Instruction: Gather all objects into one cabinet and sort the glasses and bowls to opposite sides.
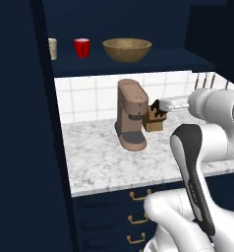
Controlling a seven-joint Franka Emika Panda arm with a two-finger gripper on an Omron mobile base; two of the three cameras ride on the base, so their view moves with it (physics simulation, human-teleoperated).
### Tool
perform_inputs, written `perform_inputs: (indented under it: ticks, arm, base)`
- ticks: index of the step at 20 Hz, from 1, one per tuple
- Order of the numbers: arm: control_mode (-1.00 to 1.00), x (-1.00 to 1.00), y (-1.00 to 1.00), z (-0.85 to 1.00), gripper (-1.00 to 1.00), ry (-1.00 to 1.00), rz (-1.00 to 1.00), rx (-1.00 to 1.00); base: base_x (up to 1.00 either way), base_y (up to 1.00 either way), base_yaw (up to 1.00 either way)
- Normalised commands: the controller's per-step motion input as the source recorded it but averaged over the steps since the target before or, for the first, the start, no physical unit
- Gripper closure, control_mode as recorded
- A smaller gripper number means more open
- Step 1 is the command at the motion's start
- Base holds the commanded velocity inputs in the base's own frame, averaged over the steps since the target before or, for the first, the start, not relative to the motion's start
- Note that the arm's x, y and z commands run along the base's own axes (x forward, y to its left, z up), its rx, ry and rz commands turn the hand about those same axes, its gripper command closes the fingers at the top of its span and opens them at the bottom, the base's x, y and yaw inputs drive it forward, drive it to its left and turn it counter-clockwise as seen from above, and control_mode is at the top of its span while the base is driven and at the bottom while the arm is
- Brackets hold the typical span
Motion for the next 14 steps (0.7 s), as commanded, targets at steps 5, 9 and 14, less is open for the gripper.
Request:
perform_inputs:
  ticks: [5, 9, 14]
  arm:
    - [1.0, 0.0, 0.0, 0.0, -1.0, 0.0, 0.0, 0.0]
    - [1.0, 0.0, 0.0, 0.0, -1.0, 0.0, 0.0, 0.0]
    - [1.0, 0.0, 0.0, 0.0, -1.0, 0.0, 0.0, 0.0]
  base:
    - [-1.0, 0.0, 0.17]
    - [-0.79, 0.02, 0.58]
    - [-0.25, -0.09, 0.71]
